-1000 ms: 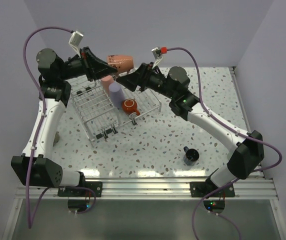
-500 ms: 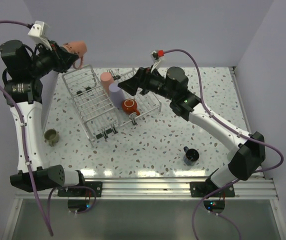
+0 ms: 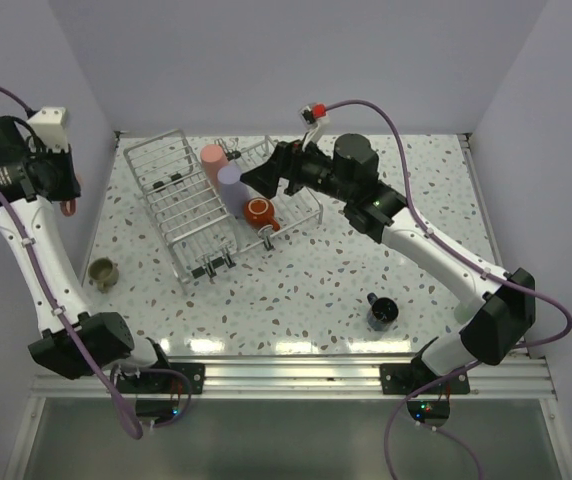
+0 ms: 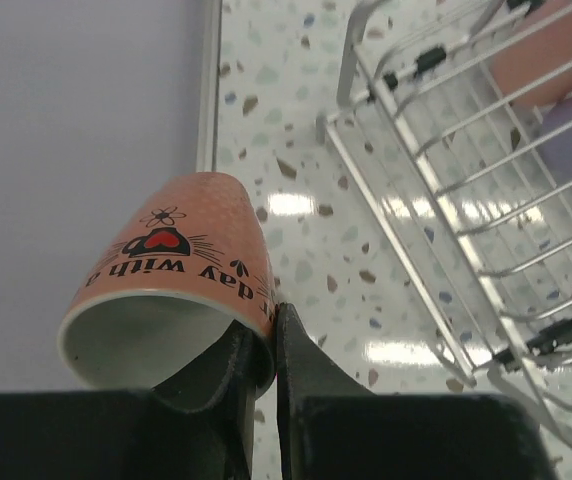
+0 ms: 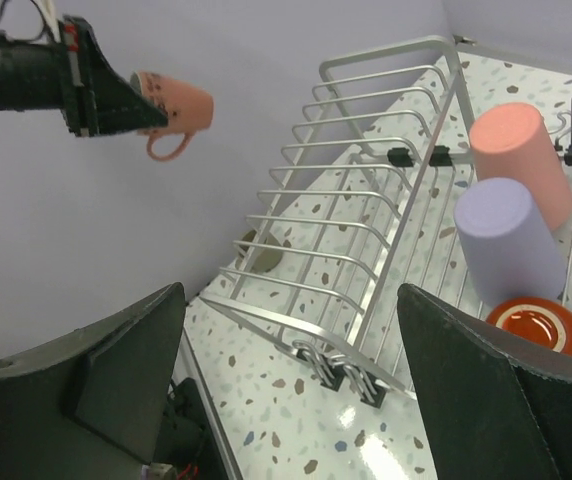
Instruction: Unload the cups from the dish rack
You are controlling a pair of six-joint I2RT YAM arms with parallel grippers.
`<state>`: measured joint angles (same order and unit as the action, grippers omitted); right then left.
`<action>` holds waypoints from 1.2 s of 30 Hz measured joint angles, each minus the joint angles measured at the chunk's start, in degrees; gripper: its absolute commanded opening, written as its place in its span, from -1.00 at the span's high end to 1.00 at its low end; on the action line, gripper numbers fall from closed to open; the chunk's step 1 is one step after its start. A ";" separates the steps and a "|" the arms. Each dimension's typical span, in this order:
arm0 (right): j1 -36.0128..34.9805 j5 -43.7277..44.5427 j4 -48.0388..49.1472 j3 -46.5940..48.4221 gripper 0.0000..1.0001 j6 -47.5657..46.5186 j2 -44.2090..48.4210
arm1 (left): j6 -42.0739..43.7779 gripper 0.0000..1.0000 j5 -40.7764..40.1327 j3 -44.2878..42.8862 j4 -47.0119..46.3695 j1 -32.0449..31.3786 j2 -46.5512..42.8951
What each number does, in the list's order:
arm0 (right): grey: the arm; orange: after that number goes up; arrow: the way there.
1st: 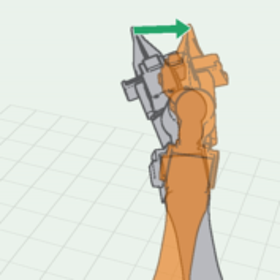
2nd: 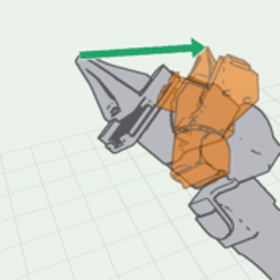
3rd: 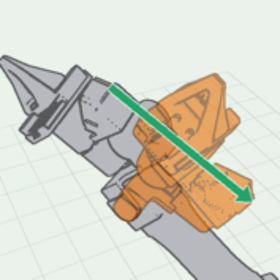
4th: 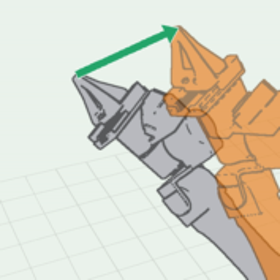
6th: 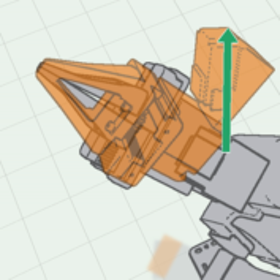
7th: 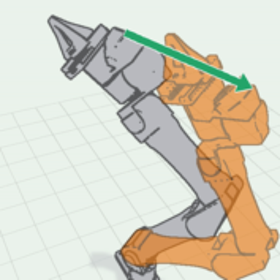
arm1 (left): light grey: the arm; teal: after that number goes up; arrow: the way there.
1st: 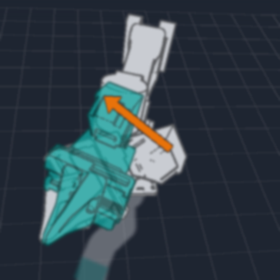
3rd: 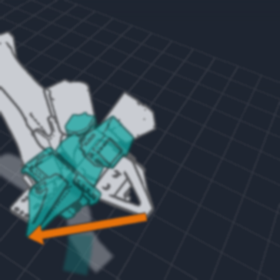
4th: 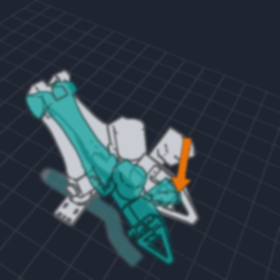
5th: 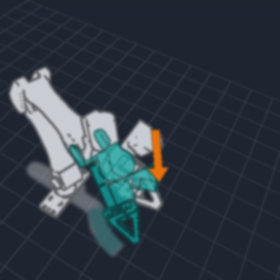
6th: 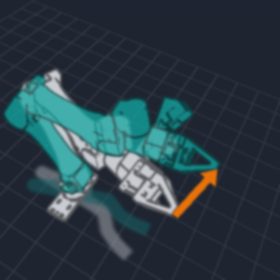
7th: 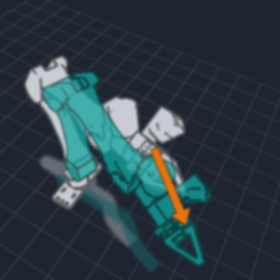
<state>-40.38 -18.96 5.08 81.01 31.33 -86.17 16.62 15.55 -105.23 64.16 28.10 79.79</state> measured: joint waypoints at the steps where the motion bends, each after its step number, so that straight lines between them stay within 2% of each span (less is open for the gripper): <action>1: 0.00 0.00 -0.48 0.02 -0.81 -0.37 0.00 | 0.87 1.00 -0.09 1.51 1.36 0.79 0.20; 7: 0.00 0.00 -2.71 0.11 -0.81 -2.34 0.02 | 7.19 1.00 0.72 15.15 7.19 2.71 0.13; 16: 0.00 0.09 -5.51 0.76 -0.81 -4.09 0.02 | 14.10 1.00 2.51 32.37 6.60 2.69 -1.81; 26: 0.00 1.90 -8.07 1.62 -0.81 -5.62 0.09 | 20.87 1.00 1.18 45.00 1.09 2.64 -4.76; 36: 0.00 3.78 -8.55 1.62 -0.81 -6.29 0.11 | 23.67 1.00 -1.01 52.30 -5.51 0.79 -4.74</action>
<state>-40.38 -15.18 -3.46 82.63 25.04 -86.06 40.29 14.55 -52.93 58.65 28.88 75.05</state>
